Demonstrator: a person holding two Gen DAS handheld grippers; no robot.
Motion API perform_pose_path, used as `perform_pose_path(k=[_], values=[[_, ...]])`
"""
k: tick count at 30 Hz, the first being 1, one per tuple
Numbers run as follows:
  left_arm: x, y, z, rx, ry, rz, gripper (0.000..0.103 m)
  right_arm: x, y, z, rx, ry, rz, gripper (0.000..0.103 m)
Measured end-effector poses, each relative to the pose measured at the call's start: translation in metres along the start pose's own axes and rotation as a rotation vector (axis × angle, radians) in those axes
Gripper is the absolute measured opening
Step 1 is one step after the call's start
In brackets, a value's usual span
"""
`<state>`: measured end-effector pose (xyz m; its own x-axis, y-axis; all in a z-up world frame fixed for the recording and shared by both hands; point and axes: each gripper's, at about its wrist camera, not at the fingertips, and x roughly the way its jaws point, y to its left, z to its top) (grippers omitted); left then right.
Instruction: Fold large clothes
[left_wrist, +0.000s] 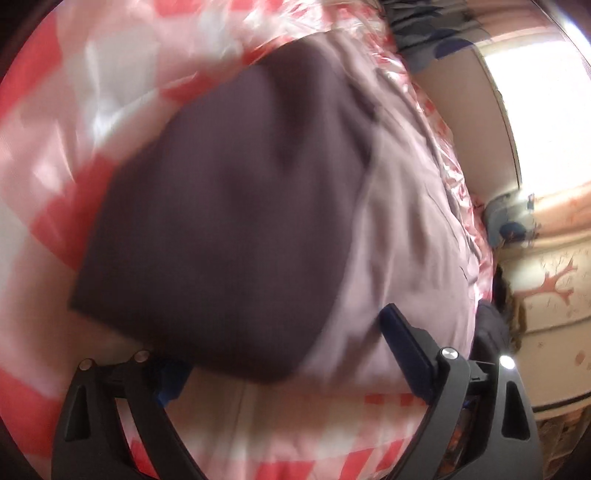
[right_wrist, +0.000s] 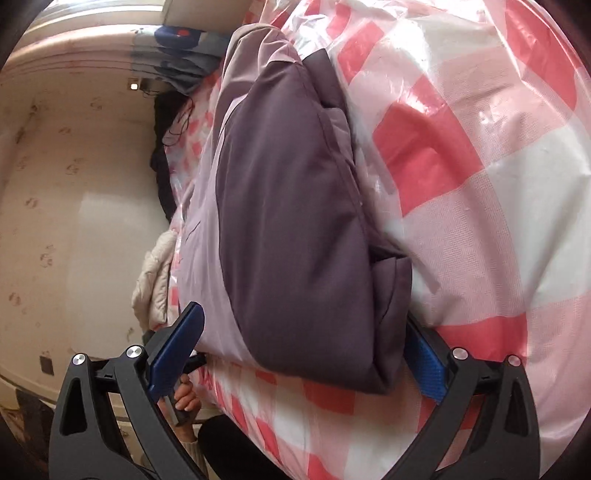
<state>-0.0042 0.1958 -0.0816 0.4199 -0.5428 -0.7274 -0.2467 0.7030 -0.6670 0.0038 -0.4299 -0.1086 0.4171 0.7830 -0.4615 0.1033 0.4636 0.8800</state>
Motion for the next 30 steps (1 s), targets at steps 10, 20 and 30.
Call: perform_pose_path(k=[10, 20, 30], values=[[-0.003, -0.026, 0.012, 0.060, -0.085, 0.041, 0.055, -0.014, 0.024, -0.005, -0.111, -0.116, -0.039, 0.037], [-0.037, -0.107, -0.007, 0.295, -0.116, -0.076, 0.030, -0.077, 0.113, -0.014, -0.352, -0.230, -0.024, 0.031], [0.008, -0.075, -0.069, 0.200, 0.193, -0.071, 0.050, -0.169, -0.019, -0.071, -0.097, -0.282, -0.200, 0.042]])
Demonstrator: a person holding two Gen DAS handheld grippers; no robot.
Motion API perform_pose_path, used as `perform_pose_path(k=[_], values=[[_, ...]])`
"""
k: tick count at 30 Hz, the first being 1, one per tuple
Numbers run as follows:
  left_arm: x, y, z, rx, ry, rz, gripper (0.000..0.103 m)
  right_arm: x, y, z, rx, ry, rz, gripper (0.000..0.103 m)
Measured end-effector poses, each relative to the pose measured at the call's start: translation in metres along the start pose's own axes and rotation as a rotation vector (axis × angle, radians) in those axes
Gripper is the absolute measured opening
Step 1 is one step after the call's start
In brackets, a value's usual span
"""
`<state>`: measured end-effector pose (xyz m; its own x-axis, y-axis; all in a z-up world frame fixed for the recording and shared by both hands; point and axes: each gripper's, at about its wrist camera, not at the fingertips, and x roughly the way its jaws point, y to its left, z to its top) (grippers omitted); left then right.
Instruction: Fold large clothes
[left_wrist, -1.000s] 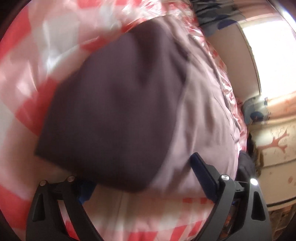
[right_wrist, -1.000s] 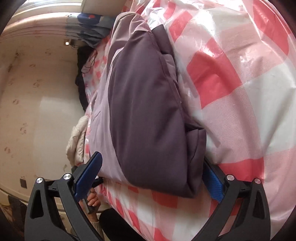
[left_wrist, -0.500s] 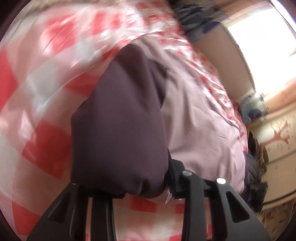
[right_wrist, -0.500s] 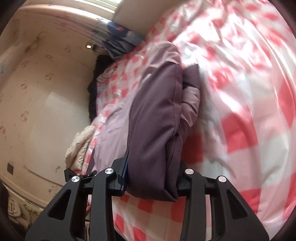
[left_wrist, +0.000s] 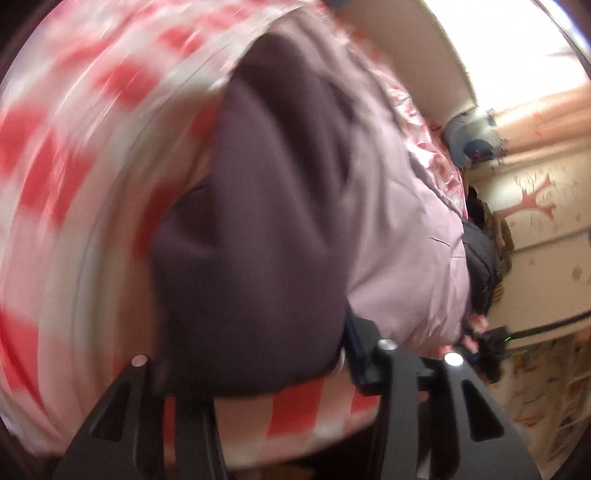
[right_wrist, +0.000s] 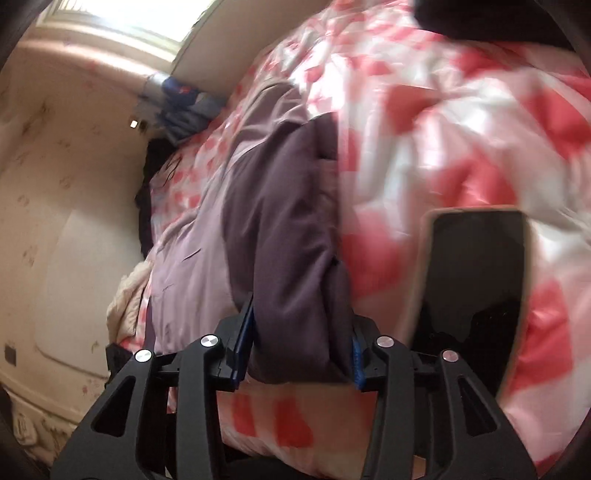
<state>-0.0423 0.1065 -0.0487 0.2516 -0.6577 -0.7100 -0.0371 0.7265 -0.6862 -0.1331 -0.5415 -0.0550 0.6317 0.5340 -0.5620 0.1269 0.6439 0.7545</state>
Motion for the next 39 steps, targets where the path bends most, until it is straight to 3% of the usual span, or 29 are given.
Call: perform_pose_path(k=[2, 4, 5, 7, 11, 13, 16, 19, 21, 23, 27, 29, 32, 34, 36, 37, 39], values=[[-0.024, 0.004, -0.011, -0.005, -0.031, 0.079, 0.057, -0.028, 0.014, 0.001, -0.060, -0.120, -0.079, 0.045], [-0.055, 0.001, -0.022, 0.028, -0.116, 0.222, 0.062, -0.045, 0.041, 0.007, -0.149, -0.224, -0.159, 0.062], [-0.074, -0.001, -0.024, 0.035, -0.202, 0.313, 0.065, -0.048, 0.066, 0.014, -0.234, -0.267, -0.197, 0.065], [-0.094, -0.019, -0.022, 0.077, -0.342, 0.387, 0.072, -0.030, 0.099, 0.028, -0.350, -0.258, -0.224, 0.074], [-0.073, -0.087, 0.000, 0.272, -0.432, 0.320, 0.075, 0.073, 0.159, 0.066, -0.569, -0.113, -0.354, 0.074], [-0.044, -0.120, 0.025, 0.387, -0.450, 0.273, 0.075, 0.118, 0.169, 0.084, -0.593, -0.069, -0.404, 0.074], [0.011, -0.153, 0.075, 0.473, -0.425, 0.237, 0.075, 0.178, 0.171, 0.109, -0.627, -0.043, -0.477, 0.075], [0.061, -0.167, 0.116, 0.485, -0.398, 0.273, 0.075, 0.232, 0.151, 0.126, -0.608, 0.011, -0.512, 0.080], [0.097, -0.150, 0.151, 0.400, -0.339, 0.320, 0.075, 0.261, 0.135, 0.136, -0.606, 0.058, -0.527, 0.083], [0.117, -0.123, 0.173, 0.298, -0.309, 0.286, 0.075, 0.275, 0.124, 0.139, -0.596, 0.080, -0.508, 0.084], [0.114, -0.114, 0.169, 0.288, -0.311, 0.319, 0.075, 0.277, 0.124, 0.151, -0.569, 0.115, -0.492, 0.084], [0.095, -0.120, 0.153, 0.303, -0.346, 0.342, 0.075, 0.254, 0.144, 0.145, -0.573, 0.026, -0.472, 0.084], [0.072, -0.123, 0.131, 0.314, -0.400, 0.359, 0.076, 0.238, 0.190, 0.126, -0.662, -0.036, -0.365, 0.084], [0.067, -0.120, 0.126, 0.319, -0.407, 0.380, 0.077, 0.259, 0.219, 0.113, -0.729, 0.024, -0.325, 0.085], [0.068, -0.114, 0.125, 0.308, -0.411, 0.377, 0.077, 0.295, 0.225, 0.108, -0.750, 0.087, -0.364, 0.088], [0.069, -0.110, 0.125, 0.307, -0.407, 0.371, 0.077, 0.322, 0.218, 0.108, -0.752, 0.143, -0.417, 0.096], [0.069, -0.107, 0.124, 0.322, -0.413, 0.345, 0.077, 0.364, 0.189, 0.107, -0.718, 0.232, -0.439, 0.097]])
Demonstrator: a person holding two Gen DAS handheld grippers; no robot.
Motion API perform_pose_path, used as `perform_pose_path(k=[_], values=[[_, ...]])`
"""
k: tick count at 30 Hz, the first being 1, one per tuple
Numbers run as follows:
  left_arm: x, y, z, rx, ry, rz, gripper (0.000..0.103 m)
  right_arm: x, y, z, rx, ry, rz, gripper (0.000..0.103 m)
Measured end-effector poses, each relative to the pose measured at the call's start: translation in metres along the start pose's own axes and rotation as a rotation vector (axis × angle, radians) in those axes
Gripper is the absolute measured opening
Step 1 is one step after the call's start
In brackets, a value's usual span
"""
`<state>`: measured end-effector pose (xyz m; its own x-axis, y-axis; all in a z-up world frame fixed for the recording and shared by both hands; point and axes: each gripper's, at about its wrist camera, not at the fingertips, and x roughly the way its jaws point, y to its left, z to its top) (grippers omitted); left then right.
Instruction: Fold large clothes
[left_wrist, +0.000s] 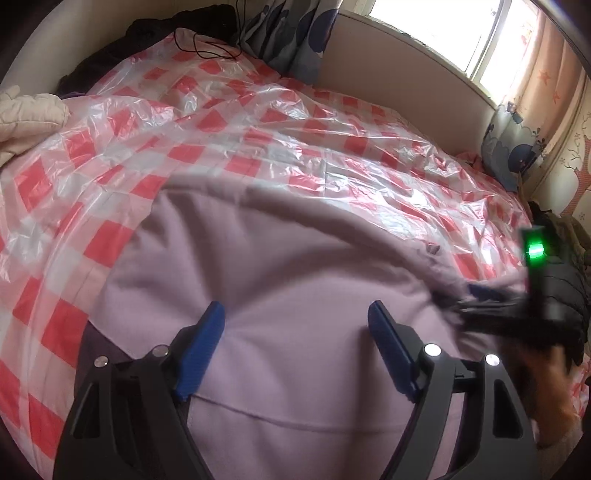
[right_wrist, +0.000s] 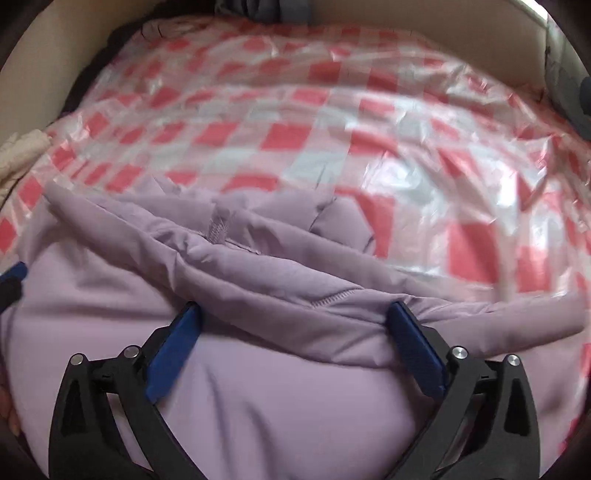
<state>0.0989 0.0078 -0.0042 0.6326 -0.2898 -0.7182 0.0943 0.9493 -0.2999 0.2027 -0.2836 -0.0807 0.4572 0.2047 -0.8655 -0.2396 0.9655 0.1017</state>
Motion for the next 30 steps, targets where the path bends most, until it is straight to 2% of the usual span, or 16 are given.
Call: perform_pose_path(k=[2, 4, 5, 9, 11, 12, 14, 17, 21, 24, 26, 28, 30], values=[[-0.005, 0.002, -0.002, 0.000, -0.022, 0.004, 0.077, 0.002, -0.002, 0.002, 0.012, 0.002, 0.005, 0.097], [-0.003, 0.004, -0.006, 0.001, -0.004, 0.007, 0.077, -0.012, -0.002, 0.001, 0.025, -0.008, -0.009, 0.097], [-0.004, 0.003, -0.008, 0.011, 0.002, 0.011, 0.077, -0.025, 0.002, -0.002, 0.033, -0.029, -0.027, 0.097], [-0.016, 0.001, -0.016, 0.067, -0.001, 0.019, 0.077, -0.086, 0.042, -0.031, -0.032, -0.146, 0.051, 0.097], [-0.022, 0.003, -0.019, 0.076, -0.001, 0.017, 0.077, -0.084, 0.064, -0.051, -0.083, -0.123, 0.049, 0.097], [-0.026, 0.005, -0.021, 0.079, 0.000, 0.013, 0.077, -0.066, 0.074, -0.062, -0.106, -0.078, 0.020, 0.097], [-0.031, 0.006, -0.022, 0.084, 0.000, 0.001, 0.077, -0.044, 0.076, -0.073, -0.124, -0.072, 0.019, 0.097], [-0.040, 0.008, -0.028, 0.100, -0.008, 0.033, 0.079, -0.055, 0.071, -0.067, -0.054, -0.039, 0.022, 0.097], [-0.051, 0.010, -0.039, 0.158, -0.017, 0.069, 0.079, -0.108, 0.095, -0.092, -0.063, -0.132, 0.035, 0.097], [-0.060, 0.011, -0.044, 0.195, -0.026, 0.077, 0.079, -0.100, 0.107, -0.125, -0.075, -0.109, 0.002, 0.097], [-0.068, 0.010, -0.048, 0.226, -0.045, 0.090, 0.079, -0.087, 0.106, -0.137, -0.079, -0.131, -0.018, 0.097], [-0.079, 0.008, -0.053, 0.276, -0.089, 0.110, 0.079, -0.091, 0.104, -0.134, -0.041, -0.117, -0.018, 0.097], [-0.085, 0.010, -0.057, 0.301, -0.116, 0.123, 0.080, -0.113, 0.103, -0.136, -0.015, -0.158, 0.012, 0.097]])
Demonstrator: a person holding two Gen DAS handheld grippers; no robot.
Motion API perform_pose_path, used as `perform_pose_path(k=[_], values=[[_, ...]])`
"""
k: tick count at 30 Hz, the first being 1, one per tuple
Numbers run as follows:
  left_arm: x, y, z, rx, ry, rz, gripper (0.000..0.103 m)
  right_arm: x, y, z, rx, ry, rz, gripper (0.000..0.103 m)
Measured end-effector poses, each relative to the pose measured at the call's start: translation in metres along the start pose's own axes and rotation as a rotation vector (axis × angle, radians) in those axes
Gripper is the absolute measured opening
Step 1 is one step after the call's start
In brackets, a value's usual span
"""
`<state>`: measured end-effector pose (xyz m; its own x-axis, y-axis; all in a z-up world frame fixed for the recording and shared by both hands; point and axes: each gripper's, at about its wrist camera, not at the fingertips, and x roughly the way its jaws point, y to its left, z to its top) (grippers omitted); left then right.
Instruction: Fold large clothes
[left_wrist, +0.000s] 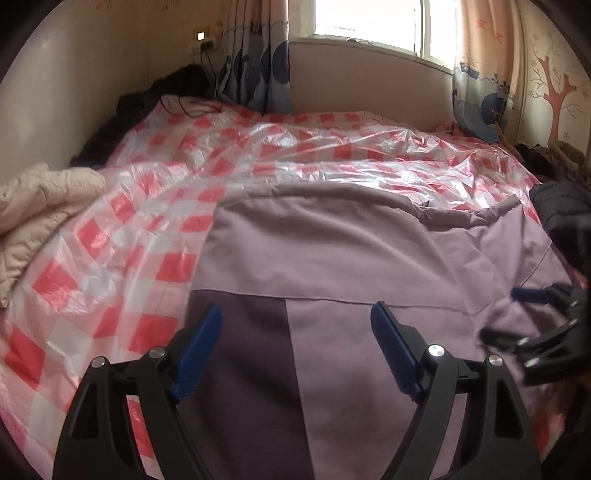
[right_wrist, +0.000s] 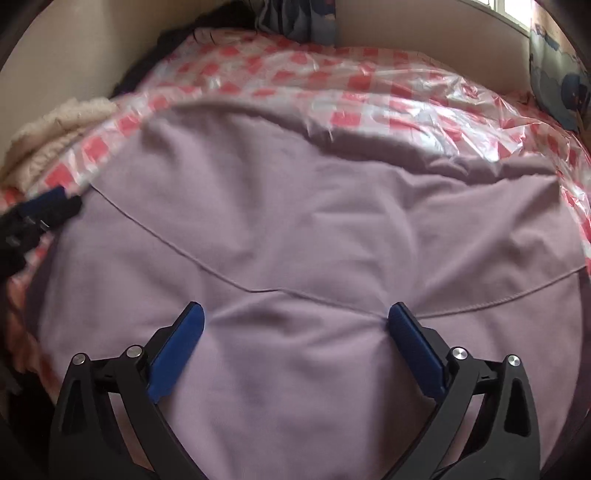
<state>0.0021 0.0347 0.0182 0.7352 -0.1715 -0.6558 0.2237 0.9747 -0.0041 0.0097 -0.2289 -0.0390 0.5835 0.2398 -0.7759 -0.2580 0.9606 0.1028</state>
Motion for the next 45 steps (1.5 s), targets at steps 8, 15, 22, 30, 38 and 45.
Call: perform_pose_path(k=[8, 15, 22, 30, 38, 45], values=[[-0.015, -0.004, 0.001, 0.055, -0.064, -0.001, 0.081, -0.078, -0.067, -0.027, 0.143, -0.169, -0.245, 0.097], [-0.007, -0.019, -0.001, 0.097, -0.053, -0.013, 0.082, -0.043, -0.160, -0.065, 0.367, -0.053, -0.299, 0.097], [0.007, -0.028, -0.005, 0.128, -0.023, -0.009, 0.082, -0.067, -0.104, 0.028, 0.190, -0.202, -0.204, 0.097], [0.005, -0.029, -0.005, 0.134, -0.025, -0.018, 0.082, 0.047, -0.056, 0.118, 0.072, -0.074, -0.103, 0.097], [0.008, -0.026, -0.009, 0.135, -0.002, -0.025, 0.082, 0.105, -0.062, 0.108, 0.096, 0.094, -0.083, 0.097], [0.007, -0.028, -0.011, 0.153, -0.007, -0.016, 0.082, 0.022, -0.041, 0.069, 0.050, 0.009, 0.036, 0.097]])
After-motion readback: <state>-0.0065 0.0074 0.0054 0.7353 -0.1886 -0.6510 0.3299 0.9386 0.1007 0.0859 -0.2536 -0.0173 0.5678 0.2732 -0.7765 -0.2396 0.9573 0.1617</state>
